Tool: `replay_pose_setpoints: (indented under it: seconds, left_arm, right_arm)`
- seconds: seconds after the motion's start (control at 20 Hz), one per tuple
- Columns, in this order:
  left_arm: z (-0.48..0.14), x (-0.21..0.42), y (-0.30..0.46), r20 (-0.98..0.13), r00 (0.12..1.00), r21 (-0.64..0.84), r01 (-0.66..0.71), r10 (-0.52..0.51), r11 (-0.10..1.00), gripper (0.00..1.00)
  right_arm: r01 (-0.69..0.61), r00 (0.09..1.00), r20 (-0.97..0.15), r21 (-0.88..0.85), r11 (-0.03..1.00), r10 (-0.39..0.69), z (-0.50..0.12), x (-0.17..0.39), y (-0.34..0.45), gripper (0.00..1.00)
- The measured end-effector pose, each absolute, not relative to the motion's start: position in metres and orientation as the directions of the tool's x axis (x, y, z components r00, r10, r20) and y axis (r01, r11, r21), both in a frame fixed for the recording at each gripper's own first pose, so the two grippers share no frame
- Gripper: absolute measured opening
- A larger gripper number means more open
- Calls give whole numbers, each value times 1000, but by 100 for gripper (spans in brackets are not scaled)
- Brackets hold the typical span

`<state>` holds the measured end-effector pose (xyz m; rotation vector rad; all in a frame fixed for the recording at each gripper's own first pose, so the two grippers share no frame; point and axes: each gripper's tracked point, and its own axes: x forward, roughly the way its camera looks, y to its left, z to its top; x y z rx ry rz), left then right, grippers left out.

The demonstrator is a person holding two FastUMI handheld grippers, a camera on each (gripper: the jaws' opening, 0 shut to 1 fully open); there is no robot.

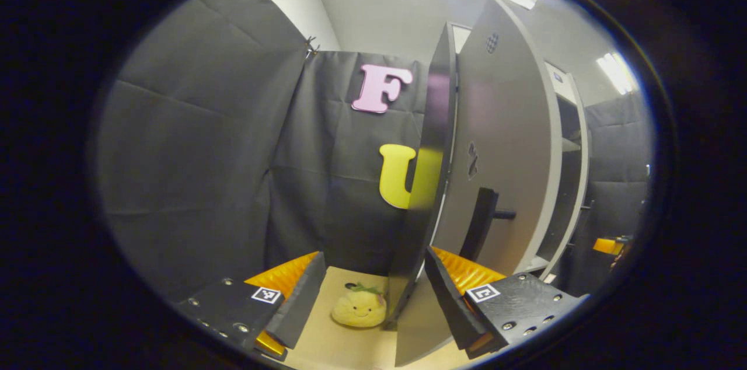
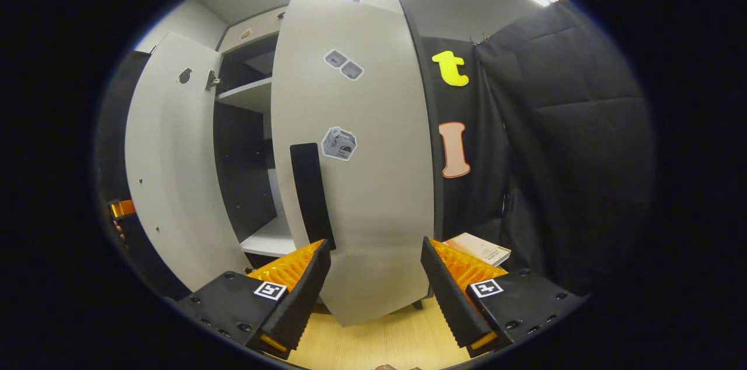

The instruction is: Grab one shoe with the right hand and put it into the shoe cabinet, grab the other shoe with the left hand and put it into the shoe cabinet; then close the right door with the right hand and the left door with the left hand.

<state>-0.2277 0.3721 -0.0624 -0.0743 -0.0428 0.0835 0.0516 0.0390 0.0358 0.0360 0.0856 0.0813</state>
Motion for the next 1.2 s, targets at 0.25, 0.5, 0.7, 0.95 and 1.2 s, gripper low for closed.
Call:
replay_pose_setpoints:
  seconds: [0.25, 0.5, 0.7, 0.95, 1.2]
  left_arm:
    - [-43, -205, 355, 44, 999, 20, 18, -19, 1000, 95]
    - [-39, -203, 341, 20, 999, 86, 28, -30, 996, 93]
    - [-49, -205, 294, -5, 999, 64, 49, -49, 997, 94]
    - [-59, -198, 243, -26, 999, -1, -23, 23, 1000, 94]
    - [-93, -173, 184, -85, 996, -48, -30, 26, 998, 94]
  right_arm:
    - [21, 994, -107, 59, 998, -15, 20, 35, 4, 98]
    - [65, 989, -136, 77, 995, -54, 2, 43, -20, 98]
    - [50, 992, -123, 85, 995, -40, 0, 51, -29, 98]
    - [37, 990, -137, 68, 997, -27, -11, 60, -53, 98]
    - [78, 987, -143, 82, 994, -66, -15, 68, -106, 98]
